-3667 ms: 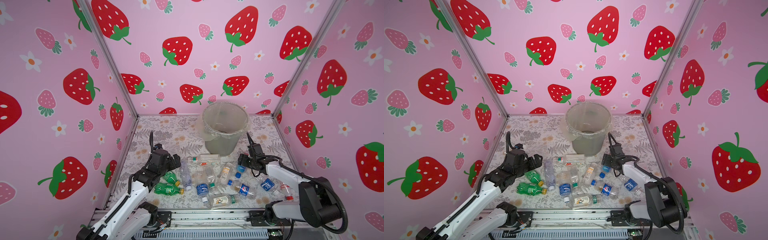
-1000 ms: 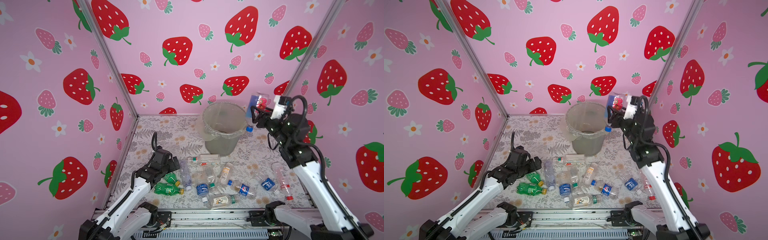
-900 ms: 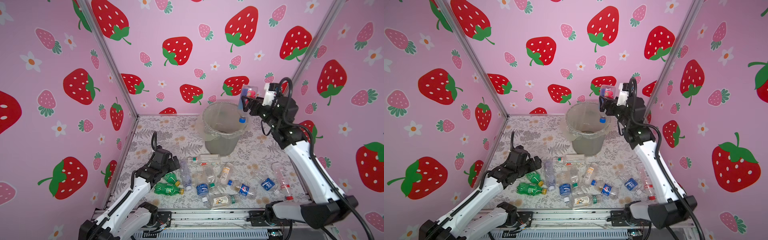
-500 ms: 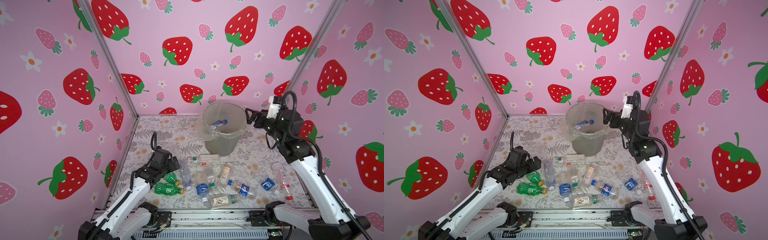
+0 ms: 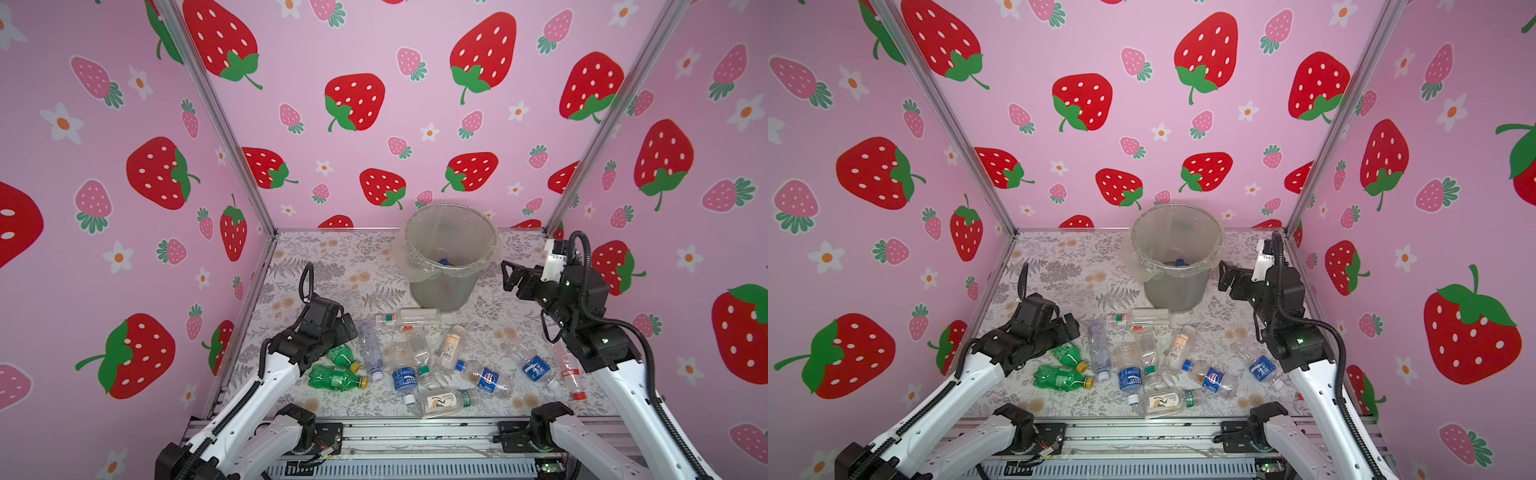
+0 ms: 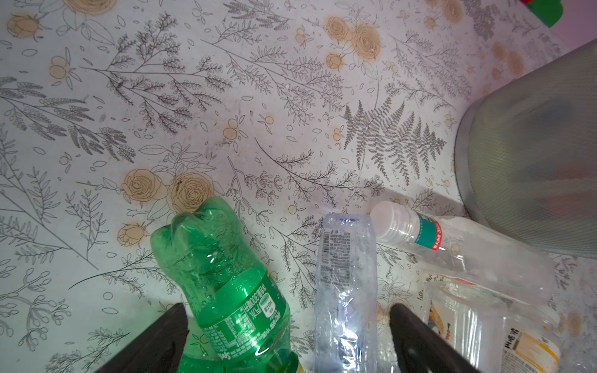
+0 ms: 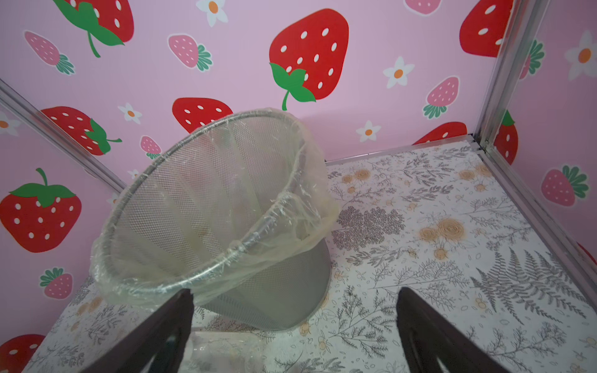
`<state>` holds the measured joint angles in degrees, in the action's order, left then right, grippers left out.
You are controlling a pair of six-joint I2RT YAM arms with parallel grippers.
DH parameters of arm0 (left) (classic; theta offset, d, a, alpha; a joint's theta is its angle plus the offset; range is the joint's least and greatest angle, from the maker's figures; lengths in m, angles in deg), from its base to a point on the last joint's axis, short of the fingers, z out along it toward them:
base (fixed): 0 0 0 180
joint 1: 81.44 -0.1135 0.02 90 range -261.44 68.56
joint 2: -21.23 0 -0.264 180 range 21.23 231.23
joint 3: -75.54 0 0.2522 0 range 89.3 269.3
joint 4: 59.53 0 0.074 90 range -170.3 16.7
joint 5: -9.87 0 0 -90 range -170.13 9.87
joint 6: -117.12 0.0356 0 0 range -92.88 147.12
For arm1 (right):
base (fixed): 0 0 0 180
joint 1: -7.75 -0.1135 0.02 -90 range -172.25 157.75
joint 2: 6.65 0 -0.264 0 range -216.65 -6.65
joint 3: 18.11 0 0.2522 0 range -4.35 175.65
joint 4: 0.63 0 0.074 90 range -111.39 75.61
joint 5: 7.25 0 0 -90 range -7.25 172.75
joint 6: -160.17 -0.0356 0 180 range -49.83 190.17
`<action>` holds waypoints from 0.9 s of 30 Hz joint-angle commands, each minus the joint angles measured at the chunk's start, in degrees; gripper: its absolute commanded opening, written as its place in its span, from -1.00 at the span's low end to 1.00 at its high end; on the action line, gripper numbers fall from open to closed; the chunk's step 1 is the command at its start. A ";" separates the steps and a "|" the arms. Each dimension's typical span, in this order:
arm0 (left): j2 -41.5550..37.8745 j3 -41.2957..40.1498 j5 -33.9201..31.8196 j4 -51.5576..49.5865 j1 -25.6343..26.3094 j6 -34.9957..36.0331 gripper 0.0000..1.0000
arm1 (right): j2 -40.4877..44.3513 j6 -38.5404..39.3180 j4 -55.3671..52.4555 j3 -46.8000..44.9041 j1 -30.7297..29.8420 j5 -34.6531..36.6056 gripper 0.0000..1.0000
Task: Throw the plastic bottles in the bin
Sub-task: Pick up the plastic bottle from the middle-left of the table.
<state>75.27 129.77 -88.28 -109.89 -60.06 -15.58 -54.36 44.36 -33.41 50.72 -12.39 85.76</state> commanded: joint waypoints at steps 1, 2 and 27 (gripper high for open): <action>0.90 3.12 -3.49 -4.88 -0.03 -3.68 0.98 | 1.61 -0.85 -2.51 -2.52 0.42 -0.36 0.99; 1.35 3.49 -4.03 -5.71 -0.03 -4.08 0.98 | 2.11 -0.52 -2.51 -3.49 0.52 -1.23 0.99; 11.16 2.46 0.61 -2.01 -5.47 -5.08 0.98 | 9.04 1.40 -4.66 -14.68 1.07 -6.44 0.99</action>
<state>86.11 131.69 -88.36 -112.34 -65.13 -20.69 -46.16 45.81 -38.44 36.60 -11.58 81.38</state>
